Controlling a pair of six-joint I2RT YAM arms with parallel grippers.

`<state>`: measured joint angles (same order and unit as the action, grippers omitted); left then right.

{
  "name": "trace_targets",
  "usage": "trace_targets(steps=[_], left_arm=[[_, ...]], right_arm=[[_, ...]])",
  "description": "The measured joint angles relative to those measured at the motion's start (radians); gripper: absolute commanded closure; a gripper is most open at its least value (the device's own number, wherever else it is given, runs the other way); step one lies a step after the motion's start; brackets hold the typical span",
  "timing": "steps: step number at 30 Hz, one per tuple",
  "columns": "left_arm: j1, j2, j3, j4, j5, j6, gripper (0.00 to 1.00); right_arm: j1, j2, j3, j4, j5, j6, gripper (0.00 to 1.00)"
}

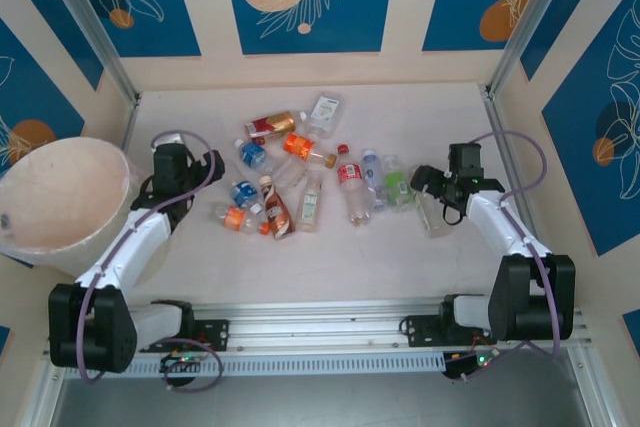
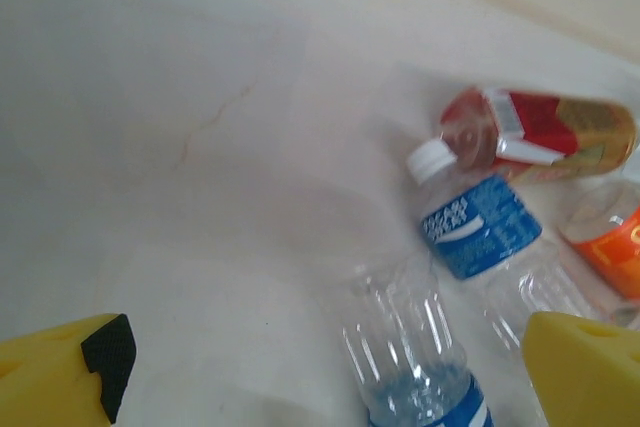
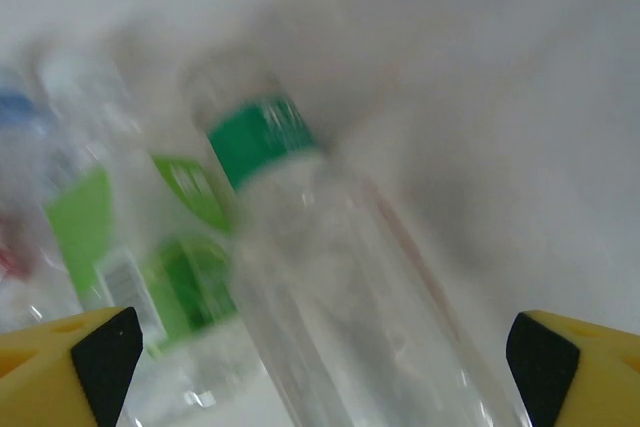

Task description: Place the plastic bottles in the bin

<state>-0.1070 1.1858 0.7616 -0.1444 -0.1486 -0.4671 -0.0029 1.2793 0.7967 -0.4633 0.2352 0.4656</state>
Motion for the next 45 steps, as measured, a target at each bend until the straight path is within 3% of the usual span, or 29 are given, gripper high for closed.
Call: trace_targets(steps=[5, 17, 26, 34, 40, 45], left_arm=[[0.000, 0.033, 0.004, -0.096, 0.019, -0.093, 0.00], [-0.001, -0.015, 0.022, -0.169, -0.005, -0.283, 0.00], [-0.001, 0.008, 0.043, -0.160, 0.037, -0.283, 0.00], [-0.001, -0.006, 0.002, -0.055, 0.116, -0.239, 0.00], [-0.001, -0.008, 0.005, -0.032, 0.319, -0.182, 0.00], [-0.024, 0.003, 0.008, 0.067, 0.472, -0.181, 0.00]], right_arm=[[0.019, 0.017, 0.000, -0.108, 0.032, 0.017, 0.04], [0.021, 0.160, 0.021, -0.145, 0.047, 0.025, 0.09], [0.019, 0.147, 0.011, -0.132, 0.140, 0.053, 0.42], [0.023, -0.105, -0.077, -0.071, 0.195, 0.058, 0.59], [0.057, -0.375, -0.117, 0.085, 0.037, 0.039, 0.61], [0.108, -0.426, -0.151, 0.281, -0.189, 0.051, 0.61]])
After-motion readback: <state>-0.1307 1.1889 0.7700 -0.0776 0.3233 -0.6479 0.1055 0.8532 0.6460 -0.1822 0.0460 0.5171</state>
